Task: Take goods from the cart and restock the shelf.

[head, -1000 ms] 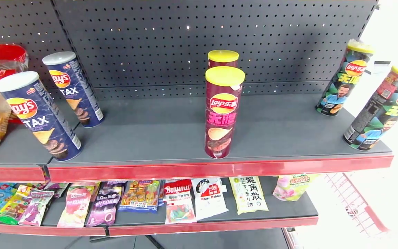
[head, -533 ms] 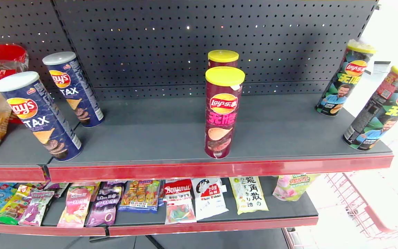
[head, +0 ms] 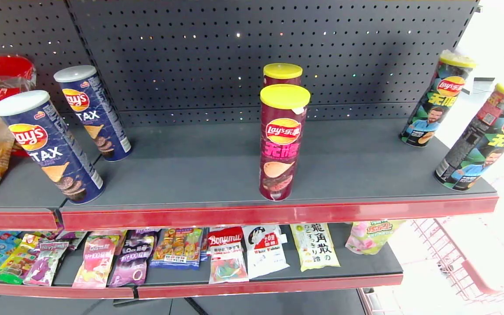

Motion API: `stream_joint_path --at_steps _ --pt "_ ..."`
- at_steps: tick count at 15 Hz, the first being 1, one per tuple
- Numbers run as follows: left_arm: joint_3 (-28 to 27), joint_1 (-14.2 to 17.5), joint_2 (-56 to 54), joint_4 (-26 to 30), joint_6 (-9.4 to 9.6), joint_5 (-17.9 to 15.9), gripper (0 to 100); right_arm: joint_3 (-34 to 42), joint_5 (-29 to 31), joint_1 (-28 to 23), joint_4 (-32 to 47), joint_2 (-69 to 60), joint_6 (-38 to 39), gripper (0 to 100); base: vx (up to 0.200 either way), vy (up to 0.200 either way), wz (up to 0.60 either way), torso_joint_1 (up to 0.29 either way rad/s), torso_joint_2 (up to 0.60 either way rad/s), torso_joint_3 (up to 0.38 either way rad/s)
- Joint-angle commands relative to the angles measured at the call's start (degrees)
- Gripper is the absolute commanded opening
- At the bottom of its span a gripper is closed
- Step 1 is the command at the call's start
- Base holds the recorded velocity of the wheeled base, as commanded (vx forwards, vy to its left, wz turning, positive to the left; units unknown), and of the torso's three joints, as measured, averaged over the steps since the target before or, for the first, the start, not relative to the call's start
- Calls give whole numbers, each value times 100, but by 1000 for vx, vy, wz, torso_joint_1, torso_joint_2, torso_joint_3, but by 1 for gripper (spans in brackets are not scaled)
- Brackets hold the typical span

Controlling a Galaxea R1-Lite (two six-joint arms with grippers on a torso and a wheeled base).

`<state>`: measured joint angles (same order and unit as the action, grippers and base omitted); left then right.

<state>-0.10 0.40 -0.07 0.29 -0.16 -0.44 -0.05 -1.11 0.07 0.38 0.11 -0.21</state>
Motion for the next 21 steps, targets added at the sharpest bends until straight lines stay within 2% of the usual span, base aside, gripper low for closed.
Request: stream_joint_path --at_steps 1,2,4,5,6,7,11,15,16,19,21 --pt "1 4 7 -3 -2 0 100 -13 23 -7 -3 -2 -58 100 0 0 0 0 0 0" --pt "1 4 7 -3 -2 0 100 -162 32 1 -11 24 -32 100 0 0 0 0 0 0" --pt "1 4 7 -3 -2 0 100 -2280 -109 362 120 1984 768 100 0 0 0 0 0 0" --pt "1 4 7 -3 -2 0 100 -2939 -135 397 182 2802 829 100 0 0 0 0 0 0" --pt "1 4 7 -3 -2 0 100 -3256 -153 459 164 3346 812 100 0 0 0 0 0 0" --pt "1 4 7 -3 -2 0 100 -3476 -126 810 147 4032 794 100 0 0 0 0 0 0" --pt "1 4 7 -3 -2 0 100 -3599 32 1496 112 5649 768 100 0 0 0 0 0 0" --pt "1 4 7 -3 -2 0 100 -3607 419 2137 -275 6449 750 100 0 0 0 0 0 0" --pt "1 4 7 6 -2 0 100 -3625 691 2506 -451 6783 715 100 0 0 0 0 0 0" --pt "1 4 7 -3 -2 0 100 -3871 1236 2937 -1136 7521 706 100 0 0 0 0 0 0" --pt "1 4 7 -3 -2 0 100 -4161 1412 3227 -1207 7917 689 100 0 0 0 0 0 0"
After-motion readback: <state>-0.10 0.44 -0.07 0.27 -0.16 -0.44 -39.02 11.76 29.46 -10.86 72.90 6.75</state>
